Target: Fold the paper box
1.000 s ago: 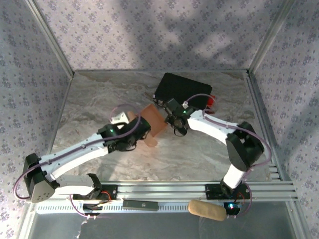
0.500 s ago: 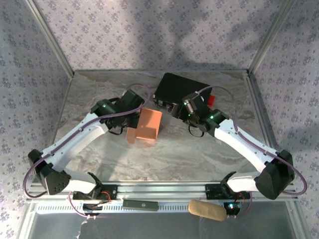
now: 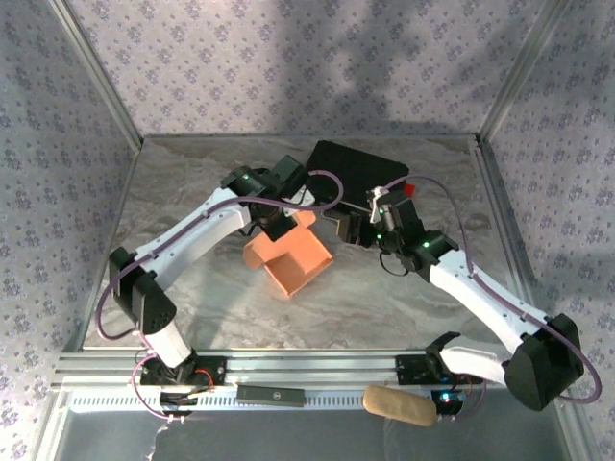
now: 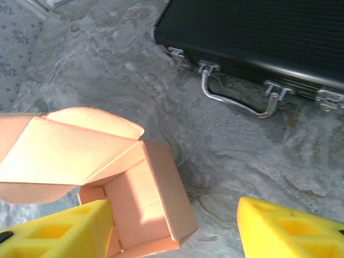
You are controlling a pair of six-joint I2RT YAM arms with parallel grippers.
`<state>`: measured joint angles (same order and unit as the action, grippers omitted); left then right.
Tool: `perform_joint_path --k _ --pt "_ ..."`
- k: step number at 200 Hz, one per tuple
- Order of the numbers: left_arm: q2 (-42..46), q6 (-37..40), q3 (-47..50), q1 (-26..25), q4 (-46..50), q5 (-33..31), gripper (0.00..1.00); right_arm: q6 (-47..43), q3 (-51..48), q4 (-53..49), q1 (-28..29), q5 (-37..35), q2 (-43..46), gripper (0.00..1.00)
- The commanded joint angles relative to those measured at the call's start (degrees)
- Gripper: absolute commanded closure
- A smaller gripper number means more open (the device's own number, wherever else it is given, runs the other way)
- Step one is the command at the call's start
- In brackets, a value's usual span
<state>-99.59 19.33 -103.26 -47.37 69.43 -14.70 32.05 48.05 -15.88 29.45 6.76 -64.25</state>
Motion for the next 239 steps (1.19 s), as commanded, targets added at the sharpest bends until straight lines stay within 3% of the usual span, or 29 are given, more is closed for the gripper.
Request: perform_joint_path --k 1,35,49,92,97,102,113,116,123,140,158,180,194,221,239 --pt "-3.1 11.9 -4.8 -4.0 4.5 -2.3 1.0 0.0 -2.9 1.5 -1.6 1.4 1.9 0.36" --pt "-9.0 15.8 -7.7 -6.1 3.7 -4.9 1.0 0.8 -5.9 0.7 -3.2 0.6 4.0 0.36" --pt "-10.6 16.4 -7.7 -6.6 1.5 -7.2 0.89 0.7 -7.2 0.8 -3.8 1.3 4.9 0.36" --pt "-9.2 14.1 -7.9 -9.2 -6.1 -10.1 0.69 -0.5 -8.7 0.0 -4.9 2.9 5.8 0.35" --pt "-8.6 13.6 -7.8 -9.6 -6.9 -10.6 0.54 -0.6 -8.7 -0.1 -5.1 3.5 5.8 0.35" --pt "-8.0 12.9 -7.8 -9.9 -7.6 -10.8 0.31 -0.9 -8.6 -0.2 -5.2 4.0 5.6 0.34" --pt "-6.4 11.3 -7.8 -10.4 -9.1 -10.3 0.26 -1.7 -8.3 -0.1 -5.0 5.0 5.5 0.34" --pt "-5.8 10.6 -7.7 -10.4 -9.7 -10.3 0.07 -2.0 -8.2 -0.1 -4.9 5.2 5.5 0.34" --pt "-4.3 8.5 -7.4 -10.2 -11.2 -10.4 0.01 -2.6 -8.1 -0.1 -4.8 5.5 5.5 0.33" --pt "0.4 1.3 -6.2 -8.0 -12.3 -9.5 0.0 -4.8 -7.5 0.3 -4.4 6.7 5.6 0.32" --pt "5.3 -8.7 -4.6 -2.3 -7.3 -2.4 0.04 -8.2 -5.6 -0.4 -3.2 7.9 5.0 0.31" --pt "12.7 -17.2 6.3 5.4 -4.8 2.5 0.06 -13.2 -1.2 -3.2 -0.8 6.9 1.8 0.31" --pt "17.3 -19.0 15.0 10.5 -7.5 7.9 0.06 -16.2 2.8 -5.6 0.2 6.5 -2.0 0.31" --pt "21.4 -20.5 27.1 21.5 -14.7 24.3 0.1 -21.4 9.3 -9.4 1.7 6.8 -10.1 0.31" --pt "21.2 -20.1 30.6 24.5 -17.7 27.6 0.18 -24.1 11.5 -9.9 2.4 6.2 -13.6 0.3"
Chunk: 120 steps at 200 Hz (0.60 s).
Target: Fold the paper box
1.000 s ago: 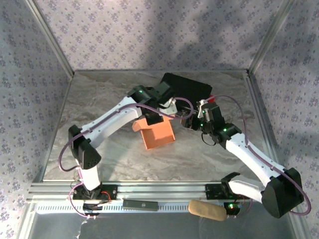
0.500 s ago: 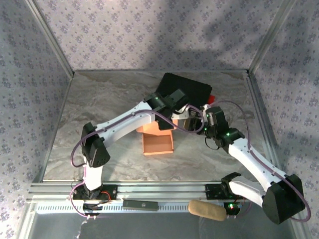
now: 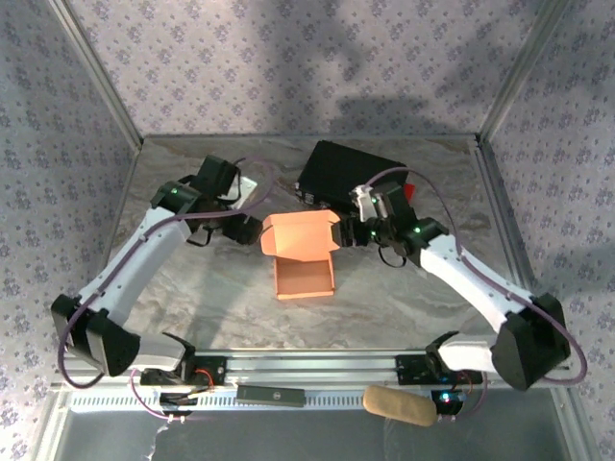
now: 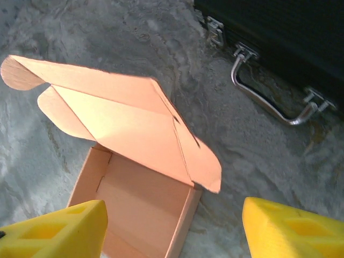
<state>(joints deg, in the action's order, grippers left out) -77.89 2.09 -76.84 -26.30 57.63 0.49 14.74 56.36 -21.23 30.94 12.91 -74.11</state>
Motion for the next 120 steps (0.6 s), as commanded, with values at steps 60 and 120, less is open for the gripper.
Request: perform_joint_path --k 60,120 --pt "-1.8 0.8 9.5 2.0 -14.8 13.9 0.25 -11.9 4.4 -4.5 0.3 -3.0 -8.2 0.34" --pt "-8.6 1.0 7.3 -1.1 -14.7 10.2 0.41 -14.6 8.3 -4.7 0.1 -0.9 -14.3 0.38"
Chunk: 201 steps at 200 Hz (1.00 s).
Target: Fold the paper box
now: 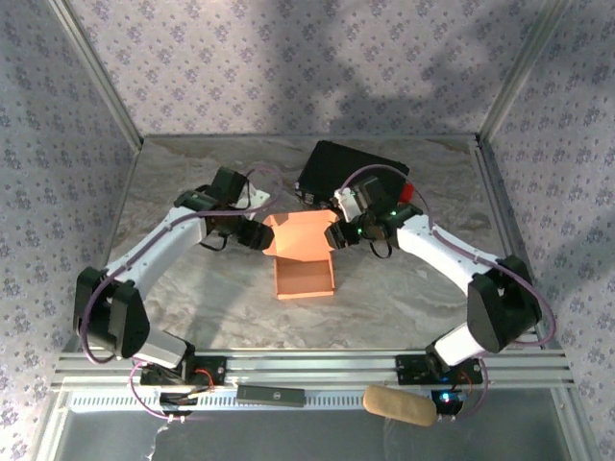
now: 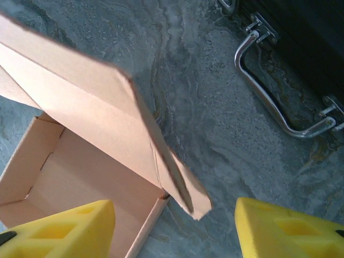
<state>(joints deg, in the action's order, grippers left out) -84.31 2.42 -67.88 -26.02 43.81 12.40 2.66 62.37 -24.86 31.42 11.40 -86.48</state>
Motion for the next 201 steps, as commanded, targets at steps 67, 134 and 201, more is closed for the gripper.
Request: perform_joint_path --k 67,134,201 --pt "-2.6 -2.5 0.1 -4.6 -4.6 -6.3 0.57 -2.4 2.0 -0.2 0.3 0.5 -2.6 0.58" --pt "-3.6 -6.1 0.6 -6.9 -6.9 -8.7 0.7 -0.6 1.8 0.0 1.7 -2.0 -2.1 0.74" --pt "-2.4 -9.0 1.0 -9.1 -5.5 -13.2 0.63 1.3 1.7 -0.8 3.6 -6.7 -1.4 0.79"
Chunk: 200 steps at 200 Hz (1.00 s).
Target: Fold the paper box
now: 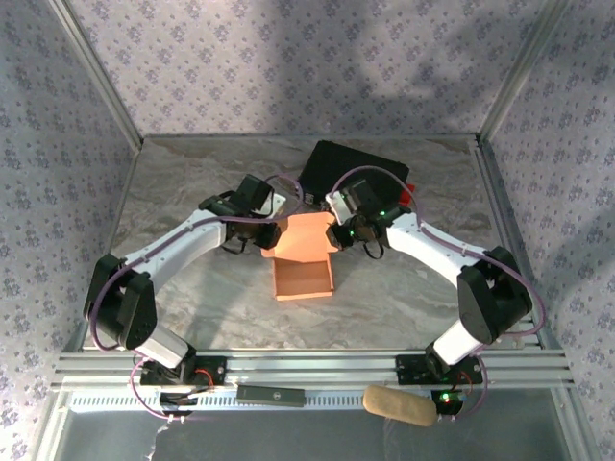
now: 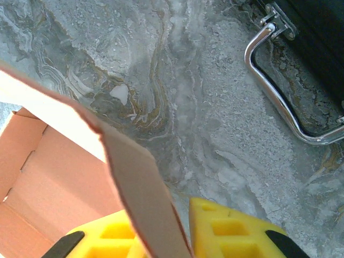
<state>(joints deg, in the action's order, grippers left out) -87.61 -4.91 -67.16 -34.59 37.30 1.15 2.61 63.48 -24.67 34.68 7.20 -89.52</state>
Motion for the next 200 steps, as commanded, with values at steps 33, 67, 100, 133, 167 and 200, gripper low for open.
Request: perform_joint_path --k 33,67,100,133,167,200 --pt "4.5 -2.3 3.3 -0.1 1.2 -0.1 0.55 1.5 0.1 -0.9 0.3 -2.7 2.0 0.81" --pt "5.7 -2.2 5.0 1.8 1.2 1.7 0.58 1.9 0.5 -0.6 0.6 -2.4 1.6 0.83" --pt "3.5 -1.0 3.5 2.2 1.2 2.2 0.61 2.1 0.7 -0.7 1.0 -2.7 1.5 0.84" --pt "2.0 -0.3 0.9 3.4 2.6 -1.0 0.56 1.8 1.1 -1.2 1.2 -2.9 1.4 0.85" --pt "1.3 0.9 0.8 6.4 1.1 5.6 0.55 1.5 1.3 -1.4 1.1 -3.0 1.4 0.85" --pt "-1.1 1.3 0.3 6.4 -0.7 10.4 0.58 1.4 1.5 -1.3 1.0 -2.7 1.0 0.86"
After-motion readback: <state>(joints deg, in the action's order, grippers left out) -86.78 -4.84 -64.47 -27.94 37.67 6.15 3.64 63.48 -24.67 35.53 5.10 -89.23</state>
